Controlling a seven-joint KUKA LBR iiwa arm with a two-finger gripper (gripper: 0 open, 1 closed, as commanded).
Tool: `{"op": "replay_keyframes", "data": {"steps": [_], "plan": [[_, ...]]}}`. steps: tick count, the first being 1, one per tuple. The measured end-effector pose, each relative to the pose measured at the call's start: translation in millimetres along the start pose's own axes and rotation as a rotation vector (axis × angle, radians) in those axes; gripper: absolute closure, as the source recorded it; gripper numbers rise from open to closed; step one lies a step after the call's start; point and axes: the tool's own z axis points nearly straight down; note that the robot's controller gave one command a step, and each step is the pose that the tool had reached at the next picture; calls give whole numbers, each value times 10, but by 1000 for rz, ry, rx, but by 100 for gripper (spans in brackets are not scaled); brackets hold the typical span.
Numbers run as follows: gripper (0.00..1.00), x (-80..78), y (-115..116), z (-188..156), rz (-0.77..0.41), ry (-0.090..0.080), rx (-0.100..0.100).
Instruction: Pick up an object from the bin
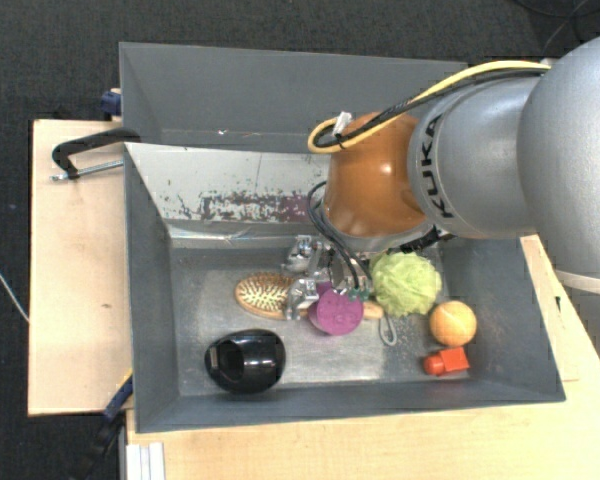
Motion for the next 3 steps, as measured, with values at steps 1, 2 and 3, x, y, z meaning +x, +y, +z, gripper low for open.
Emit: {"op": "replay_keyframes", "data": {"steps": [1, 2, 3], "plan": [[100, 13, 1, -49, -3, 1, 4], [100, 23, -25, -208, -3, 8, 17], [100, 14, -26, -350, -2, 7, 21]]}}
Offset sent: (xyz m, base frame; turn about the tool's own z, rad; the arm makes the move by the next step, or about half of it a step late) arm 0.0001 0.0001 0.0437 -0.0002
